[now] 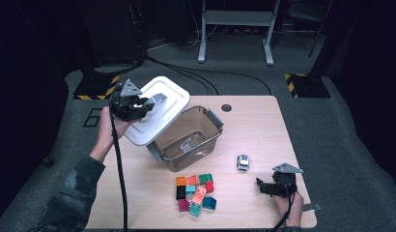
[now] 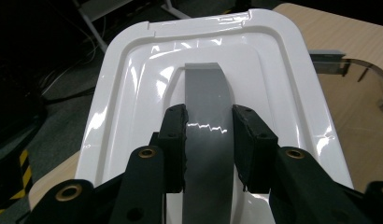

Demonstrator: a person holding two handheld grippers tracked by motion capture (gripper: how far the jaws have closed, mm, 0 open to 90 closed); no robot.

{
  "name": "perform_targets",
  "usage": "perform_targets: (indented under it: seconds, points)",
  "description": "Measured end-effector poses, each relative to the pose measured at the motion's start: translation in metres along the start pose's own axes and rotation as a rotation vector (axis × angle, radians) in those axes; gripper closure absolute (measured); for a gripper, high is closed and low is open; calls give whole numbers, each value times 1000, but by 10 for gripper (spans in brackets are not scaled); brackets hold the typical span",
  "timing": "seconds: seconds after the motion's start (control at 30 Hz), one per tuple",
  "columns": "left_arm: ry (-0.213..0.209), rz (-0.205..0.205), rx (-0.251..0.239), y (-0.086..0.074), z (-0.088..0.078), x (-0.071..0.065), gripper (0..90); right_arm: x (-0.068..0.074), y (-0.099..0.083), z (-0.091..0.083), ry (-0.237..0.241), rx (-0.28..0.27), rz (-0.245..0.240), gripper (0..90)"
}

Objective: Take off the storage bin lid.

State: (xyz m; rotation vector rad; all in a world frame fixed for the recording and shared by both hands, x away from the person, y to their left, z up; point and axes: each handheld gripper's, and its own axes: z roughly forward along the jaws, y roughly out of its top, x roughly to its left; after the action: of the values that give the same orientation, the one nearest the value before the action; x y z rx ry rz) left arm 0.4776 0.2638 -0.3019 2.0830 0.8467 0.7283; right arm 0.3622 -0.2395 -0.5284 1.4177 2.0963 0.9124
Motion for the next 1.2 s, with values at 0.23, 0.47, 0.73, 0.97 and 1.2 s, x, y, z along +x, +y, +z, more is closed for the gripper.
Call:
perform_targets:
  seconds: [0.23, 0.47, 0.73, 0.97, 1.2]
  points:
    - [63, -76, 7, -14, -2, 21, 667, 0, 0, 0, -2, 0, 3, 81]
    - [97, -123, 18, -24, -3, 35, 667, 0, 0, 0, -2, 0, 3, 81]
    - [170, -162, 40, -41, -4, 52, 667, 0, 0, 0, -3, 0, 3, 82]
    - [214, -209, 57, -59, 2, 65, 667, 0, 0, 0, -3, -1, 3, 82]
    - [237, -256, 79, -76, 12, 74, 667, 1, 0, 0, -5, -2, 4, 82]
